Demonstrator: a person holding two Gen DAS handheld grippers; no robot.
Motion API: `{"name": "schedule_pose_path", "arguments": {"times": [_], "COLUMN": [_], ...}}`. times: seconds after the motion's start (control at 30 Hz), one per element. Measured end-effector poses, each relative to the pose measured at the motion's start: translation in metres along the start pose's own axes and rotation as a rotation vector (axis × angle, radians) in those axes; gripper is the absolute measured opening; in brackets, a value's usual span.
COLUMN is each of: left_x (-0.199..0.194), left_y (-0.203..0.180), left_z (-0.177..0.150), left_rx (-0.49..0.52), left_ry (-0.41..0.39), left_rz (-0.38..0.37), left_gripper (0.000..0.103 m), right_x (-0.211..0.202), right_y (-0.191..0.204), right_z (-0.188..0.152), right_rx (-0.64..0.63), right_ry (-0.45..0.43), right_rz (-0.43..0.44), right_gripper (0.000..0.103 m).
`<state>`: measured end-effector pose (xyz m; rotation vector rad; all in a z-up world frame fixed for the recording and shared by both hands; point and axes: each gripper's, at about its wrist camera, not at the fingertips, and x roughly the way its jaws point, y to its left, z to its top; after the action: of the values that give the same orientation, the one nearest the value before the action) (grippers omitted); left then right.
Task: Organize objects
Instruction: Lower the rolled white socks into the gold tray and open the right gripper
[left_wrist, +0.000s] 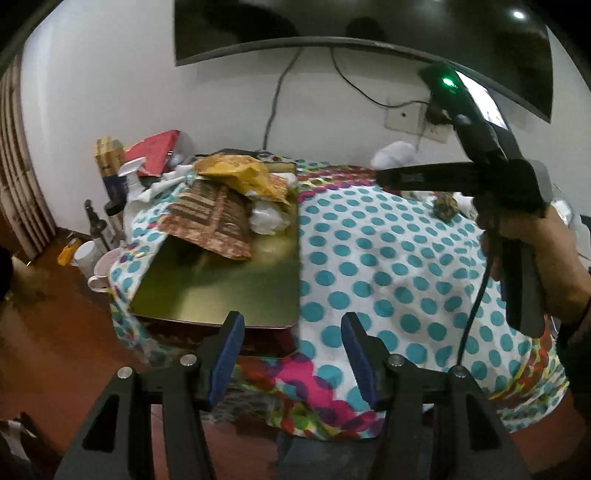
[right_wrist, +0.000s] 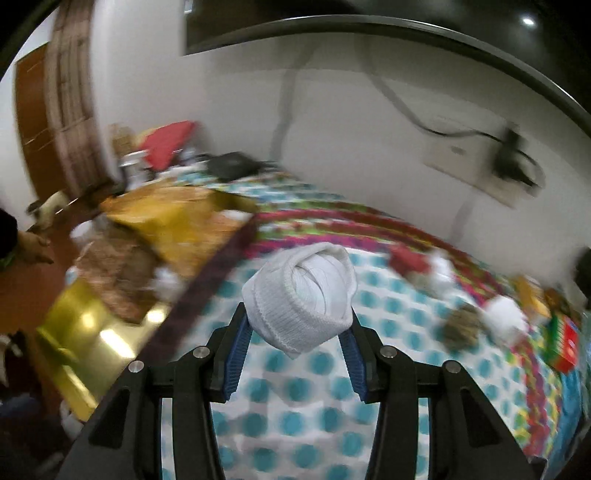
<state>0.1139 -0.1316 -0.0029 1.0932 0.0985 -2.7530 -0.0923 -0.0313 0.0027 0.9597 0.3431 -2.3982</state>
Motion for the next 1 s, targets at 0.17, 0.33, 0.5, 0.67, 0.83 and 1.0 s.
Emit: {"name": "schedule_pose_path", "arguments": {"times": [0.17, 0.33, 0.5, 0.67, 0.83, 1.0], "left_x": [-0.002, 0.004, 0.01, 0.014, 0.019, 0.024], "left_y": [0.026, 0.055, 0.082, 0.102, 0.112, 0.113], "left_z": [-0.004, -0.011, -0.017, -0.02, -0.023, -0.024], "left_rx": [-0.07, -0.132, -0.189, -0.232, -0.258, -0.264], "left_ry": [0.016, 0.034, 0.055, 0.068, 0.09, 0.12], "left_rz": [0.028, 0.076, 0.12, 0.152, 0.161, 0.163], "left_gripper": [0.056, 0.056, 0.056, 0.056, 0.056, 0.056], "right_x": [0.01, 0.024, 0.04, 0.054, 0.065, 0.067], "right_y": [0.054, 0.093, 0.117, 0.128, 0.129, 0.129], "right_z": [0.013, 0.019, 0.018, 0.013, 0.006, 0.002], "right_rx": [-0.093, -0.159, -0.184, -0.186, -0.195, -0.184], "right_ry": [0.02, 0.038, 0.07, 0.104, 0.14, 0.137], "right_rz": [0.08, 0.119, 0.118, 0.127, 0.119, 0.157], "right_gripper": [0.044, 0.044, 0.044, 0.044, 0.044, 0.048]}}
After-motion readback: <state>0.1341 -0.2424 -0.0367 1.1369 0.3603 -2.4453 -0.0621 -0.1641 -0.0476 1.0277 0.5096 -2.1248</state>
